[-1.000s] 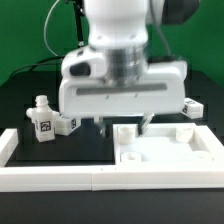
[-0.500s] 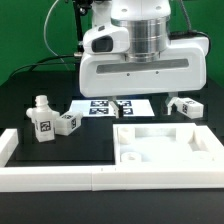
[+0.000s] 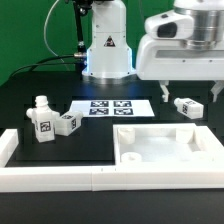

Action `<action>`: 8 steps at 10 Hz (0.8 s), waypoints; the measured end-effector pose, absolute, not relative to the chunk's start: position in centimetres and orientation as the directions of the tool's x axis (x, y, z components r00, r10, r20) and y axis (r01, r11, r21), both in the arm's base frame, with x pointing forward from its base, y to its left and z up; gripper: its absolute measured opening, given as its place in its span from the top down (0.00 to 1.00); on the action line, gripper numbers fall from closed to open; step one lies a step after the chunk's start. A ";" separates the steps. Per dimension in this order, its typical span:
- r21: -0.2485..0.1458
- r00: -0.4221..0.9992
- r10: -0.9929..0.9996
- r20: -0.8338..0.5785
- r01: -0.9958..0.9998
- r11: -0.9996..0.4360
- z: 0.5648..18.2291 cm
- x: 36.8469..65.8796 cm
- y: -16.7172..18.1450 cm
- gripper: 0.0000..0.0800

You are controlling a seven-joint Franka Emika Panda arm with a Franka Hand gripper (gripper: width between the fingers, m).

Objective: Assemble one leg

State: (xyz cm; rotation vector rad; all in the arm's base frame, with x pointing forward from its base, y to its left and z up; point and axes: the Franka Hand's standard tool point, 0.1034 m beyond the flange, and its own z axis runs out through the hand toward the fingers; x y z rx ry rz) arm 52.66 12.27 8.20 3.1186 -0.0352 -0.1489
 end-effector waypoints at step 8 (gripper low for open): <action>0.023 0.968 0.159 -0.192 0.167 -0.986 8.3 48.4 15.3 0.19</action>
Offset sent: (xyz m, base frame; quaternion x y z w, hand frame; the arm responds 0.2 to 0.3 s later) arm -0.0368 0.0339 0.0057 0.0096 -0.0087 0.1261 0.9919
